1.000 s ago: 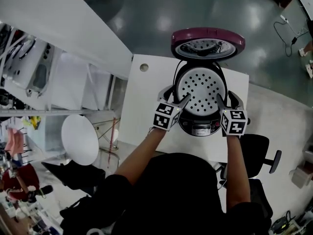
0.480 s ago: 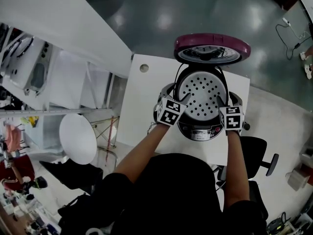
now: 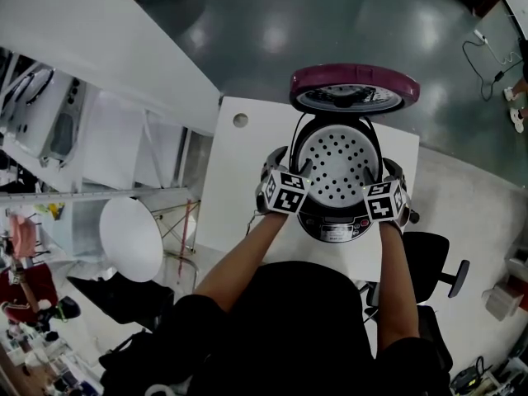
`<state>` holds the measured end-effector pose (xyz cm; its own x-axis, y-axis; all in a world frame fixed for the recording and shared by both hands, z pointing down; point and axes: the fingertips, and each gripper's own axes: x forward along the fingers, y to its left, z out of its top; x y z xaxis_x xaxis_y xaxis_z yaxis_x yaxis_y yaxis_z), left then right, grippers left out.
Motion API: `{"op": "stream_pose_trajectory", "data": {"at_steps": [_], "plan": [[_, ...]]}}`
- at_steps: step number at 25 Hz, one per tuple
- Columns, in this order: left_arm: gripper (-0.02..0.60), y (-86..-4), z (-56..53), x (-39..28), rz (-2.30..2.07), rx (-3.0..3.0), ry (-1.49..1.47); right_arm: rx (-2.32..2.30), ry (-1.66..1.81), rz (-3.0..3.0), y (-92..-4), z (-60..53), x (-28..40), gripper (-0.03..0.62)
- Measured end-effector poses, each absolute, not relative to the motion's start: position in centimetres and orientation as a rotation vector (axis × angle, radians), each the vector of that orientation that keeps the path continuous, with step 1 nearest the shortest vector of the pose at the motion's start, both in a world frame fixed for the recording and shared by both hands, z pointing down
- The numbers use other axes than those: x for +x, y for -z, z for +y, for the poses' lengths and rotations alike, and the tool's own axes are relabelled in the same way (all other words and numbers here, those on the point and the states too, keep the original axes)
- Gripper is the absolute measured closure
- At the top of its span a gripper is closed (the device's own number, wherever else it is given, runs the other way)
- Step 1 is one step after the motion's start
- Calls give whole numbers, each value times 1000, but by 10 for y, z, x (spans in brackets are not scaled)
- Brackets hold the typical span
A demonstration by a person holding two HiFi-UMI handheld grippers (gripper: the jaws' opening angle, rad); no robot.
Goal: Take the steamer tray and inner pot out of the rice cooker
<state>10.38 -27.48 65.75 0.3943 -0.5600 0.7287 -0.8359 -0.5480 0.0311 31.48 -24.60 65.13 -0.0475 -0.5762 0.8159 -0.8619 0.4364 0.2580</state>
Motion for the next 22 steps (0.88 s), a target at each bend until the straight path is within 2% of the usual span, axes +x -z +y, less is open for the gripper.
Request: {"op": "stream_pose_trajectory", "data": {"at_steps": [3,6,9,10,15,22], "plan": [[315,-654,-275,104,-1206,2263,-955,1244,-338,-1725,-645,-250,314,388],[392,-635,-277,109,-1224,2331,-895,1241,-292,-1718,-631,-254,313,404],[502,-617,-280,113,-1275,2391,-859,1249,-256,-1720,-620,-260,312,460],[575,-615,-282,109,-1307,2384,-849,1258,-256,-1725,-618,-261,313,500],[575,-622,-287,87,-1311,2315,-814,1258,-329,-1737,-629,-256,315,493],[574,-621,-270,103,-1232,2342,-801,1314,-336,-1756,-620,-252,314,513]]}}
